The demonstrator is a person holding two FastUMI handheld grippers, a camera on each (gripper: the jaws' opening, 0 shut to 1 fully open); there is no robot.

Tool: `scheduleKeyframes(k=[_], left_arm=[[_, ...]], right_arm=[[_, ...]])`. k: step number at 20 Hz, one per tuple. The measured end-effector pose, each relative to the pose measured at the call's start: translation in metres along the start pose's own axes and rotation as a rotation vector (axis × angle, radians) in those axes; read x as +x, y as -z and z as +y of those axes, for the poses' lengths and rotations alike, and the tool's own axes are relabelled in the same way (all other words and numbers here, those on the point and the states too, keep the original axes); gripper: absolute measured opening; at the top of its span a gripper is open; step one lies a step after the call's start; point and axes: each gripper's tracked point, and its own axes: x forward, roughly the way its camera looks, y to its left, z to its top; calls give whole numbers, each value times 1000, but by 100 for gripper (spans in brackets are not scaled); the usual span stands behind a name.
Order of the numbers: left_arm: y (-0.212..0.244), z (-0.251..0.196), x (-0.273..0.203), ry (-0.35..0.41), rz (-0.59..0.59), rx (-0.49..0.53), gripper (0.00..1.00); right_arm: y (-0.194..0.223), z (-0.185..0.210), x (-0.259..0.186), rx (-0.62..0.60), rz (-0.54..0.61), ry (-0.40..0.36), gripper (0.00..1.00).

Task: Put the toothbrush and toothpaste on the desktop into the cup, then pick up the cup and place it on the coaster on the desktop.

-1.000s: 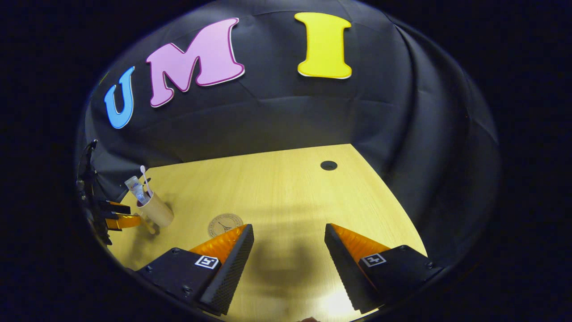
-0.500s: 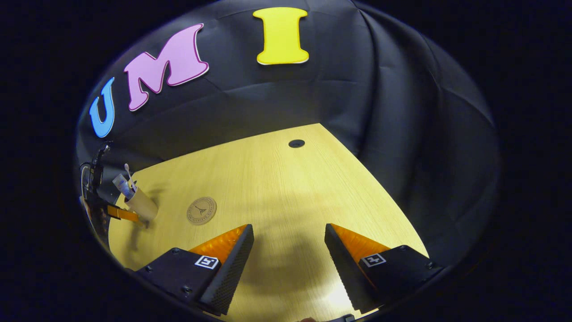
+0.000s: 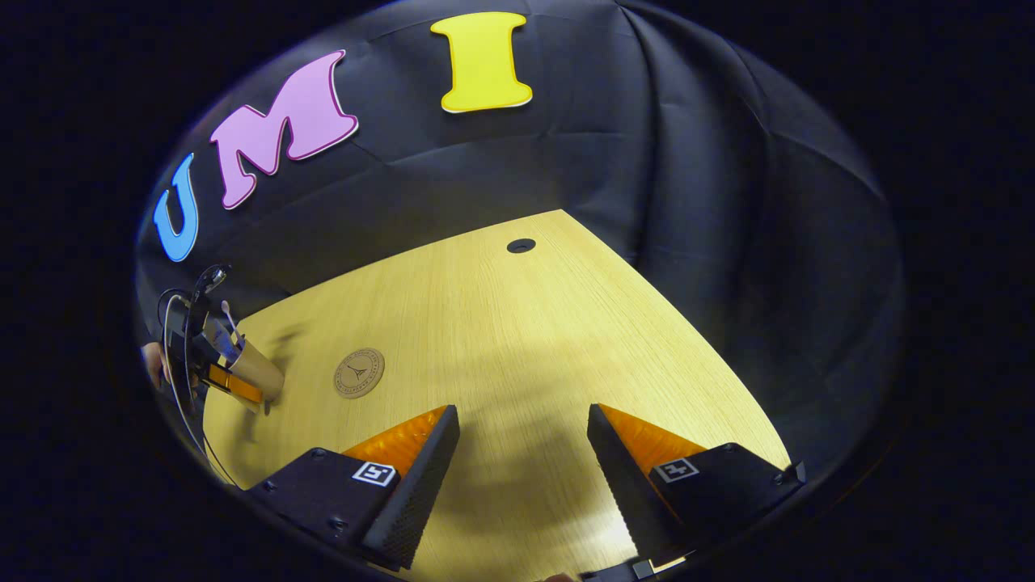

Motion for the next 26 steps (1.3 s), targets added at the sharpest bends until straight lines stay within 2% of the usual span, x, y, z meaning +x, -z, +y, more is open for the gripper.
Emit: scheduleKeyframes(k=[1,2,3,5,6,9,10,11,12,14,15,17,18,19,26], left_arm=[[-1,1,1,-6,4,3,77],[-2,1,1,-9,6,11,75],[-4,1,2,-13,9,18,66],[-4,2,4,-33,22,30,59],[-3,3,4,-40,27,37,61],[-2,1,8,-15,40,56,36],[-1,1,6,-11,40,63,31],[-2,1,5,-9,37,66,36],[-2,1,5,-9,33,57,31],[-1,1,5,1,25,67,29],[0,-1,4,11,23,67,32],[1,-3,1,30,19,54,27],[0,-4,0,29,12,57,31],[-2,-4,-2,24,2,63,27],[-14,-39,-22,42,-27,174,26]], right_arm=[[3,-3,-1,7,4,4,98],[6,-4,-3,14,9,5,98],[8,-4,-4,18,13,3,98],[13,-3,-6,17,20,-1,98],[17,-3,-7,13,26,-4,99],[24,2,-10,12,43,-17,98],[25,3,-12,13,45,-21,98],[27,3,-12,11,45,-22,98],[26,3,-12,7,44,-22,99],[25,3,-12,6,42,-25,99],[24,3,-12,6,39,-25,99],[20,1,-14,4,27,-21,99],[17,0,-14,5,21,-18,98],[14,-1,-15,7,17,-16,99],[6,-16,-23,21,-12,-2,99]])
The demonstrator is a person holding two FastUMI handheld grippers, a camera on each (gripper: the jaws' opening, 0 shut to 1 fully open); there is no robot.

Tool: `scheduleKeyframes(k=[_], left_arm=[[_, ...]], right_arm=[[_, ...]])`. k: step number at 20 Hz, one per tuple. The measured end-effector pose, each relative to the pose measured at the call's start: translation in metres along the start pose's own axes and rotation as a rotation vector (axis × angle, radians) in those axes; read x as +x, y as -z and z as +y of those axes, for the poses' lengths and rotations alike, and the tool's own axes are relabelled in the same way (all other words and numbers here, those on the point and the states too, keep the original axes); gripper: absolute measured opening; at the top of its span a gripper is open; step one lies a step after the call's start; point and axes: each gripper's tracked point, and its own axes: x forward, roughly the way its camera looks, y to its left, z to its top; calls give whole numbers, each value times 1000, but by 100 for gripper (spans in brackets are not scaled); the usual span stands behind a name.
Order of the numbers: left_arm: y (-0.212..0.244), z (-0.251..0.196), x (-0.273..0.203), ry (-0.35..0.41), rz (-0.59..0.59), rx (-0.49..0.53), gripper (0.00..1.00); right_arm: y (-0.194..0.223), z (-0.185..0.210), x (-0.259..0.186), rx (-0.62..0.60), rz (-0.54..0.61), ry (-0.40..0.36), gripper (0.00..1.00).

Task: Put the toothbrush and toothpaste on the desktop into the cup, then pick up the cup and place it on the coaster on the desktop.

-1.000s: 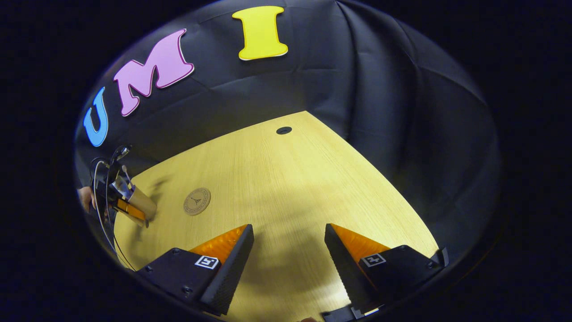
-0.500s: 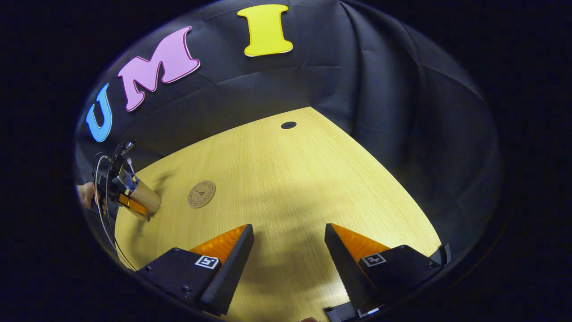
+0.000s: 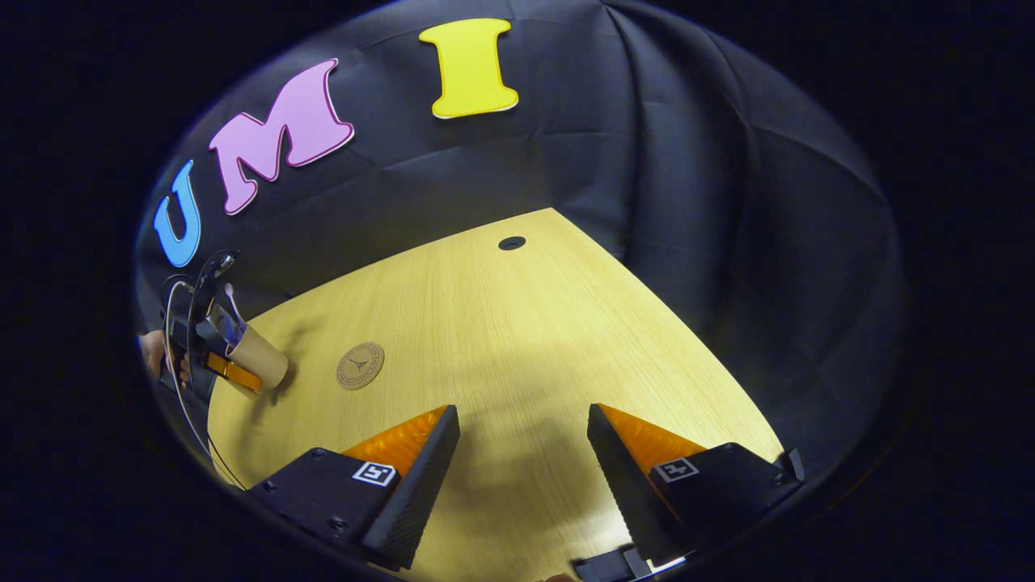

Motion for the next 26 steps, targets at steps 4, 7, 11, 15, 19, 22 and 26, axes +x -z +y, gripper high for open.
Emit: scheduleKeyframes(k=[4,7,11,15,19,22,26], left_arm=[[-14,-42,0,40,-5,75,27],[-24,-72,3,58,-1,134,27],[-35,-107,10,74,8,192,27],[-39,-131,17,81,24,240,27],[-40,-149,24,87,39,257,27],[-41,-158,29,77,50,279,27],[-40,-165,32,74,65,277,27]], right_arm=[[0,-17,-9,21,-10,22,98],[3,-34,-18,43,-16,47,98],[9,-64,-32,73,-25,95,99],[16,-94,-42,113,-29,141,98],[24,-116,-54,162,-34,190,99],[30,-125,-64,162,-33,205,98],[34,-126,-65,169,-29,204,98]])
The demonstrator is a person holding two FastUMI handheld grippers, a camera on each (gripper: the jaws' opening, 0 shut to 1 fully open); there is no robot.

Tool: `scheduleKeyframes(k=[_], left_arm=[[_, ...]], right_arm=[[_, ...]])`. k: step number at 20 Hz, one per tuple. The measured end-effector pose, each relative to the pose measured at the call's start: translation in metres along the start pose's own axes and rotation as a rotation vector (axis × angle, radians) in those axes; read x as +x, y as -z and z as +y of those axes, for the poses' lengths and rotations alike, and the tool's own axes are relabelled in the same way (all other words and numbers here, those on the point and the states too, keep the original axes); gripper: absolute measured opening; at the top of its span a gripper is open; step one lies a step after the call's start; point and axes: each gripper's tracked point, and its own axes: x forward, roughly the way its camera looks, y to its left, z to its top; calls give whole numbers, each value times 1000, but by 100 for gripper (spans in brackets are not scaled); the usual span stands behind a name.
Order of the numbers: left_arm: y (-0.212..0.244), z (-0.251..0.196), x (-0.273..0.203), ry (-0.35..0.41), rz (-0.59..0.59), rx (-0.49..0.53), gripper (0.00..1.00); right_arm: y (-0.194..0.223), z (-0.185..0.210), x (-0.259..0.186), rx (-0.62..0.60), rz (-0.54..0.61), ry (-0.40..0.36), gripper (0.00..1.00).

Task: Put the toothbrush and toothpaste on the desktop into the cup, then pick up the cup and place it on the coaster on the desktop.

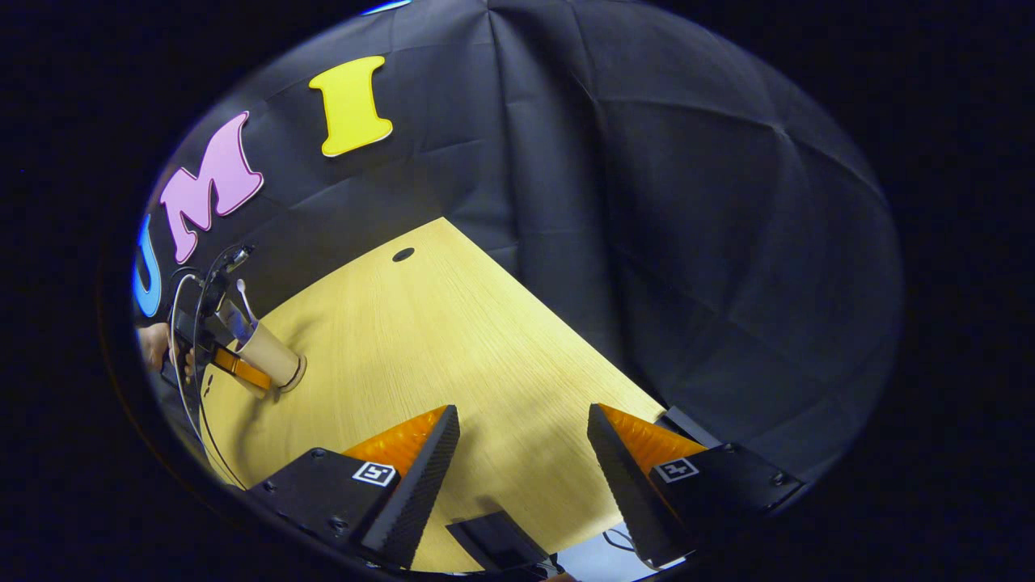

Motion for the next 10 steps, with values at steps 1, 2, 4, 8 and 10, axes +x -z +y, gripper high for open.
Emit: scheduleKeyframes(k=[1,2,4,8,10], left_arm=[[0,0,1,-3,5,-1,32],[0,0,1,-5,5,-1,28],[0,-1,2,-9,3,-13,28],[-2,0,-1,-13,-12,-10,33],[-4,1,-4,-11,-30,-16,41]], right_arm=[[0,0,-2,-3,-2,-2,98],[0,0,-3,-8,-3,-4,99],[0,2,-2,-11,-4,-11,99],[0,11,-3,-19,-4,-31,98],[-2,17,-2,-29,-6,-46,99]])
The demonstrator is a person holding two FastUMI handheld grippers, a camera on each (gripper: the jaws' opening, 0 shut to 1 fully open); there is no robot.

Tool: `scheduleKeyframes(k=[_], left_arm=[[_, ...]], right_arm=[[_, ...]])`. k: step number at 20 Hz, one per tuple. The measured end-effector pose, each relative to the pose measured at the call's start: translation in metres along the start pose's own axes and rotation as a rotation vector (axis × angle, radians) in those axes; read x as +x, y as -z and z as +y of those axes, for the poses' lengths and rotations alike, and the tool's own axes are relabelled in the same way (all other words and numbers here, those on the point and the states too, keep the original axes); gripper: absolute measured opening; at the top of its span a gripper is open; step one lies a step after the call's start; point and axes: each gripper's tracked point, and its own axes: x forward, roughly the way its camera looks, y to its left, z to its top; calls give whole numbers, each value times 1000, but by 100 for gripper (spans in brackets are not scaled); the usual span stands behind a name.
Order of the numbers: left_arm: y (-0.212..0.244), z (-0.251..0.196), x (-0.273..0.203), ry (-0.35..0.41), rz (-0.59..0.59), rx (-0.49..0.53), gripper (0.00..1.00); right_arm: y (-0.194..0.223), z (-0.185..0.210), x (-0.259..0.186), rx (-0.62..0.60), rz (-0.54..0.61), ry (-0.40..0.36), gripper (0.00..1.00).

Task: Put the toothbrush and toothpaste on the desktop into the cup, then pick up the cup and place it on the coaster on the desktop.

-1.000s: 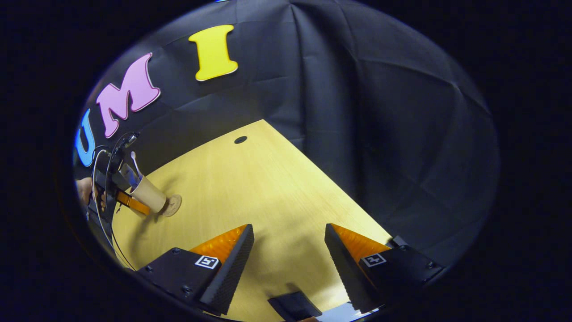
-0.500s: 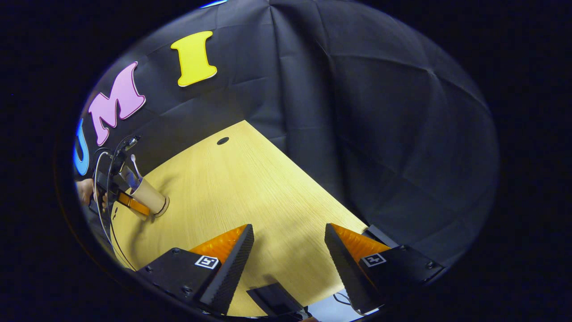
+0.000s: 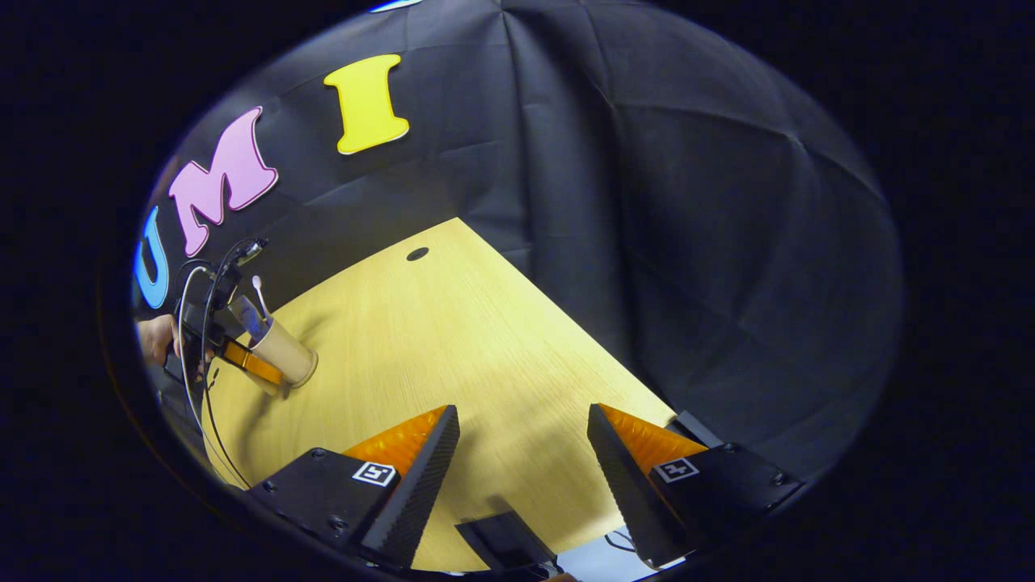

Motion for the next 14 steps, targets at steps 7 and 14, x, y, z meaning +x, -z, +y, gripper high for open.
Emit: scheduleKeyframes(k=[7,14], left_arm=[[14,2,-54,52,-127,-136,99],[60,35,-157,42,-372,-284,98]], right_arm=[[-23,40,-10,-56,-31,-64,99],[-58,104,-48,-118,-101,-156,99]])
